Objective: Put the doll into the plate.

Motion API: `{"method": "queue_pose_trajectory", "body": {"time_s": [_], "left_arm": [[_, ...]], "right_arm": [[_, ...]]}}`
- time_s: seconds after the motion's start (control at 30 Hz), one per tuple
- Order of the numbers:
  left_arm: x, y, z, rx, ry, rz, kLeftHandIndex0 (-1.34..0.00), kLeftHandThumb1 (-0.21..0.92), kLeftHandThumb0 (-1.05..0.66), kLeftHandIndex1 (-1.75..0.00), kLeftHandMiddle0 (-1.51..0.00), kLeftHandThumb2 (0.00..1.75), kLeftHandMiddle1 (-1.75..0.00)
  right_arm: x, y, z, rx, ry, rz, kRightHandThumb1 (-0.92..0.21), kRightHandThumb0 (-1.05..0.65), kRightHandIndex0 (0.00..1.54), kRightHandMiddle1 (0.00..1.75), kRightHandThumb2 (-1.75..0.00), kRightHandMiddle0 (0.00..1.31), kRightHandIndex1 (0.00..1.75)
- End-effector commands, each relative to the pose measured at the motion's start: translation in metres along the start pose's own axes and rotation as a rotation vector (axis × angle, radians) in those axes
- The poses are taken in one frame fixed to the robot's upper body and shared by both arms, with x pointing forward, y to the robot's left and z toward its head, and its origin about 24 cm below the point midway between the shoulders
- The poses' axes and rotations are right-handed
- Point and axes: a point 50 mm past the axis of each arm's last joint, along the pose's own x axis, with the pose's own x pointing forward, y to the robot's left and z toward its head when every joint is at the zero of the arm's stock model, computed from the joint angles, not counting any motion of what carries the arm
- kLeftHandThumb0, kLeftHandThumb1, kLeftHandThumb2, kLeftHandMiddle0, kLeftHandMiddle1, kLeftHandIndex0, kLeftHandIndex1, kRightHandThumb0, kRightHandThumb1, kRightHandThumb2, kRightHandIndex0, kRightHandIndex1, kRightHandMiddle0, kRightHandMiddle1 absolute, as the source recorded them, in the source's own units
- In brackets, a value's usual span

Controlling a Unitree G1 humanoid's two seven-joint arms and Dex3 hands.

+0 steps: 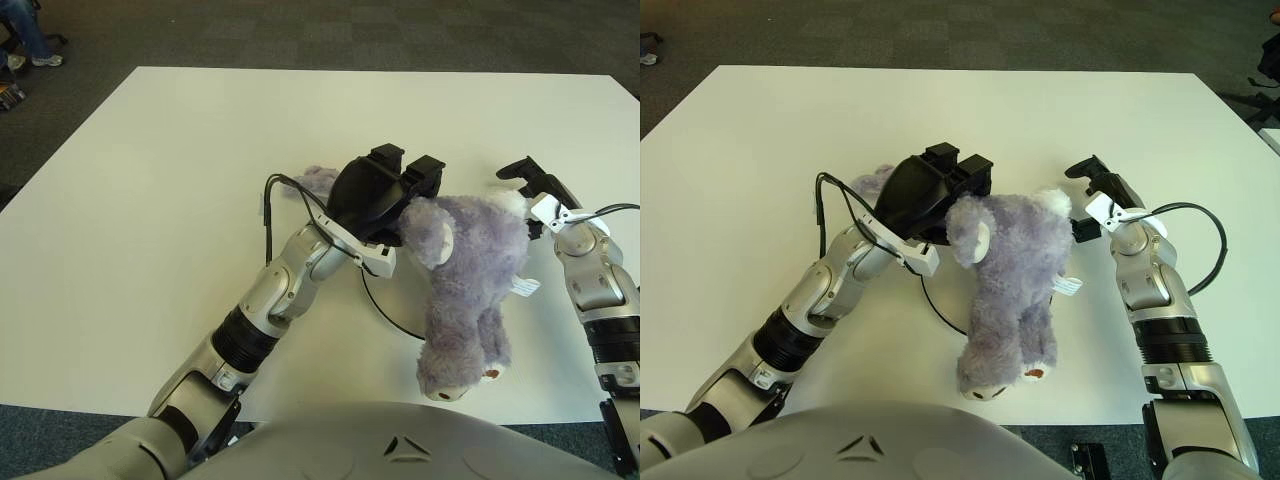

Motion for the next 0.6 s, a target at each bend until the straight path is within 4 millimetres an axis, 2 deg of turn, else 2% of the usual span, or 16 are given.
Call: {"method": "queue_pose_trajectory", "body": {"time_s": [0.0, 0.23, 0.47, 0.57], "left_arm": [[0.004, 0.000, 0.000, 0.021, -0.002, 0.025, -0.48, 0.18, 0.00, -1.75, -0.80, 1.42, -1.57], [0.005, -0.005, 0.000, 0.032, 0.008, 0.029, -0.51, 0.17, 0.00, -1.75, -0.83, 1.41, -1.48], [0.006, -0.010, -0.003, 0.032, 0.010, 0.038, -0.55, 0.21, 0.00, -1.75, -0.85, 1.29, -1.29], [0.007, -0.013, -0.005, 0.033, 0.001, 0.050, -0.53, 0.19, 0.00, -1.75, -0.83, 1.35, -1.39]], "right_arm": [[-0.005, 0.023, -0.014, 0.009, 0.079, 0.120, -0.31, -0.36, 0.08, 0.95, -1.07, 0.00, 1.10], [-0.005, 0.023, -0.013, 0.006, 0.081, 0.125, -0.32, -0.39, 0.08, 0.93, -1.05, 0.00, 1.06], [-0.003, 0.023, -0.016, 0.001, 0.079, 0.133, -0.34, -0.44, 0.08, 0.97, -1.02, 0.00, 1.03], [-0.002, 0.023, -0.018, -0.015, 0.075, 0.141, -0.34, -0.42, 0.06, 0.95, -1.02, 0.00, 0.99]]}}
